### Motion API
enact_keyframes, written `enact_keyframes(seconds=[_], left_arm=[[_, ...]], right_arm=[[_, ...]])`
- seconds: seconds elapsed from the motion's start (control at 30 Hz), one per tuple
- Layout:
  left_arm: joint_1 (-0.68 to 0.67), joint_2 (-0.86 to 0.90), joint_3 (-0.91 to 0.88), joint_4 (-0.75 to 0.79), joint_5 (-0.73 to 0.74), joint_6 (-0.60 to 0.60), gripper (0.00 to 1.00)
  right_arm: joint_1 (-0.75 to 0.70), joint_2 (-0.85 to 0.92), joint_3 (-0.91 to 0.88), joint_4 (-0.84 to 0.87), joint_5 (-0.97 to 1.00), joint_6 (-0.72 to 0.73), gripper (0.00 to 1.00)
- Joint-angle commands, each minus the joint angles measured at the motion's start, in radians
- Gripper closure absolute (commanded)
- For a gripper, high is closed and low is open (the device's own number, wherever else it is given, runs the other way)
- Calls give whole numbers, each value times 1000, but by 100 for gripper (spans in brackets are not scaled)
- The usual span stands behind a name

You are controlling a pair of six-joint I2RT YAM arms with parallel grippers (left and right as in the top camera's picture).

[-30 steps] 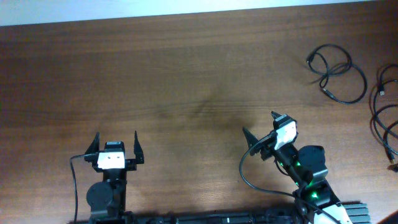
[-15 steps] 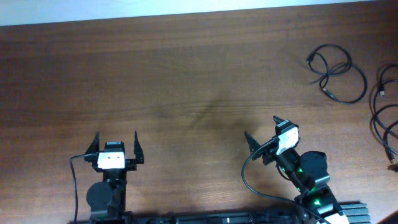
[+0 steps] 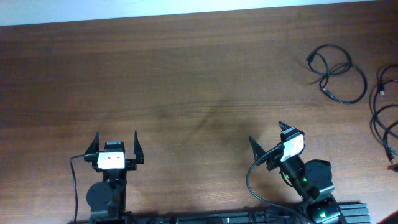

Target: Untangle cables

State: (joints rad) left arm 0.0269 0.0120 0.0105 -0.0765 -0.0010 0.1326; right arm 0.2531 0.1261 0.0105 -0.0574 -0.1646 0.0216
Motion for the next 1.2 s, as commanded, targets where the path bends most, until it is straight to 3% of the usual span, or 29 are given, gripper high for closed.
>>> enact_keyframes(seconds=[0.0, 0.9, 1.17], left_arm=[[6, -7, -2, -8, -3, -12, 1], [6, -7, -2, -8, -3, -12, 1], [6, -7, -2, -8, -3, -12, 1]], right_arm=[[0, -15, -5, -8, 32, -6, 1], [-111, -123, -5, -14, 71, -14, 1], [-290, -123, -5, -14, 61, 51, 1]])
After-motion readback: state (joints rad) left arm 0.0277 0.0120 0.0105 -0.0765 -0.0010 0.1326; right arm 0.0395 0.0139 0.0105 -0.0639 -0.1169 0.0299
